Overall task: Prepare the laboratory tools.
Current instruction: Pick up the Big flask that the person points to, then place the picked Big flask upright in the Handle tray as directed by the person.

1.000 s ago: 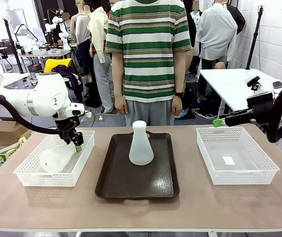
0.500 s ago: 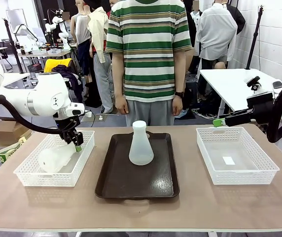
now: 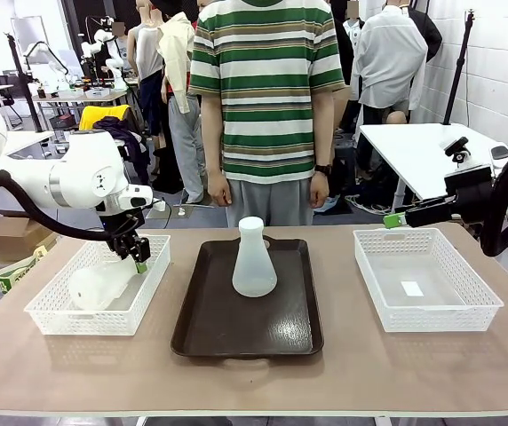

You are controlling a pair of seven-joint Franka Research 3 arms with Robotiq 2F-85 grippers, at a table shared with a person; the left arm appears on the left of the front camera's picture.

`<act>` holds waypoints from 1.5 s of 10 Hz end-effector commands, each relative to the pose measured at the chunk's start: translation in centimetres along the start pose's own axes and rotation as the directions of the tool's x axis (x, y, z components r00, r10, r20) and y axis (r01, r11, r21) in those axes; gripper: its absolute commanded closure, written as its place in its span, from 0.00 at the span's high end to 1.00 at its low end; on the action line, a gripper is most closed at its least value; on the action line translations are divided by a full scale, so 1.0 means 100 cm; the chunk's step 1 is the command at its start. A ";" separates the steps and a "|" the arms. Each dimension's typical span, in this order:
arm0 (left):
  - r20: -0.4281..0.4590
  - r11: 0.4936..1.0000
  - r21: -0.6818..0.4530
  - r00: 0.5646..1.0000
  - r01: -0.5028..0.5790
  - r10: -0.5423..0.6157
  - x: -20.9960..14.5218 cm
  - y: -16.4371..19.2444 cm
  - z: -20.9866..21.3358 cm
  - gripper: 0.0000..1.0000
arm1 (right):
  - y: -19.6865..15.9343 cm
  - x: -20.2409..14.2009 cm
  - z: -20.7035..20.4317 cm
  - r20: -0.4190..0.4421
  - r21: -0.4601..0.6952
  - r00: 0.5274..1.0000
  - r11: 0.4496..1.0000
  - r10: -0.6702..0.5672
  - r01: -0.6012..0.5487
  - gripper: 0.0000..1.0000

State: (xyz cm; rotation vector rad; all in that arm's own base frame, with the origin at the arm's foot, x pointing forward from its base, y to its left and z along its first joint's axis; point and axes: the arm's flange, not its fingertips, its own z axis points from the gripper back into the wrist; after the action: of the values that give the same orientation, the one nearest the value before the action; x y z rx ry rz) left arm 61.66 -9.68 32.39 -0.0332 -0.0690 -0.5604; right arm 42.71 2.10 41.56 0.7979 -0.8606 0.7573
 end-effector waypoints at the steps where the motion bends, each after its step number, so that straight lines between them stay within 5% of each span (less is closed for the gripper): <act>1: 0.010 1.000 0.005 1.000 0.003 -0.004 0.000 0.001 0.000 0.00 | 0.001 -0.001 0.000 0.000 0.001 1.000 1.000 0.001 -0.001 1.00; 15: 0.010 1.000 0.005 1.000 0.003 -0.004 0.000 0.001 0.000 0.00 | 0.001 -0.001 0.000 0.000 0.001 1.000 1.000 0.001 -0.001 1.00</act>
State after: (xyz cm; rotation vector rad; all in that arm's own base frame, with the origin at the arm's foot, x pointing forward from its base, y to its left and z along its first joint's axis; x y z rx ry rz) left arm 61.65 -9.71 32.39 -0.0334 -0.0692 -0.5610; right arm 42.71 2.10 41.56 0.7979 -0.8606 0.7573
